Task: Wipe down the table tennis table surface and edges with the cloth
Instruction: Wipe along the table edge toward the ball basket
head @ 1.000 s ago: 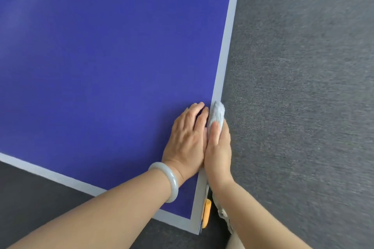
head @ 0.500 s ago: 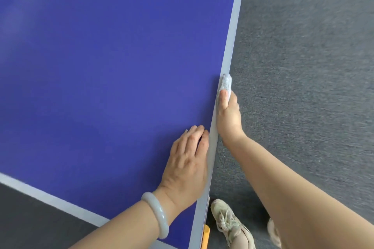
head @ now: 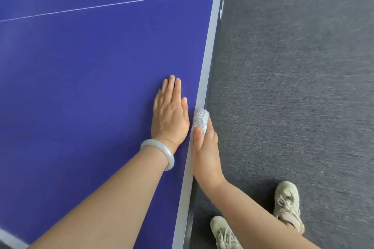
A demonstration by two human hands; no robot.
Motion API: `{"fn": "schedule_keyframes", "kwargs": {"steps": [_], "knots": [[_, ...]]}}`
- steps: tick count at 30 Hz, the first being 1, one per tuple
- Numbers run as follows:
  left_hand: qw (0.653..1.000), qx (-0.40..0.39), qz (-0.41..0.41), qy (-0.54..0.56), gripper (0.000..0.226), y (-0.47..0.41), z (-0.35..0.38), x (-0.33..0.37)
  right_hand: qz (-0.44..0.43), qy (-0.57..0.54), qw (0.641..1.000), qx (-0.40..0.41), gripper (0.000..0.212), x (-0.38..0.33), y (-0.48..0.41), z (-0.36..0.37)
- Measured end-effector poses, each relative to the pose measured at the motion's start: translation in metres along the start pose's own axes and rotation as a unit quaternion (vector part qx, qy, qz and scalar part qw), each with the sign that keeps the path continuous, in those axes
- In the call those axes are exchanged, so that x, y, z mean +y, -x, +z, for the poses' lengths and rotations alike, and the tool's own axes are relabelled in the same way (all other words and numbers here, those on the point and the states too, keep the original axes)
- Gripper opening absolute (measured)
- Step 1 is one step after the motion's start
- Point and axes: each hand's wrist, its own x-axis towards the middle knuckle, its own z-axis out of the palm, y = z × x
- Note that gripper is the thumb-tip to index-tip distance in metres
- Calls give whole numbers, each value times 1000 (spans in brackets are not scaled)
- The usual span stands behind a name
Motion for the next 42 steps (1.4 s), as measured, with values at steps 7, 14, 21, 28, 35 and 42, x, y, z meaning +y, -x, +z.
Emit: {"fn": "schedule_keyframes", "kwargs": {"steps": [7,14,21,28,35,42], "knots": [[1000,3,-29,-1,52,-2,5,4,58,-76,995,1,53,-64,-159,-24],[999,-6,-47,9,53,-4,5,5,-1,-114,993,24,61,-9,-36,7],[999,-14,-46,-1,55,-6,4,6,0,-34,997,65,56,-21,-64,6],[999,-20,-43,-3,53,-4,3,5,25,-66,995,71,50,-38,-111,0],[999,-16,-34,-4,53,-5,4,5,-1,-46,997,68,63,-8,-15,11],[999,-16,-26,-23,54,-4,5,2,21,-33,996,86,50,-56,-158,-8]]}}
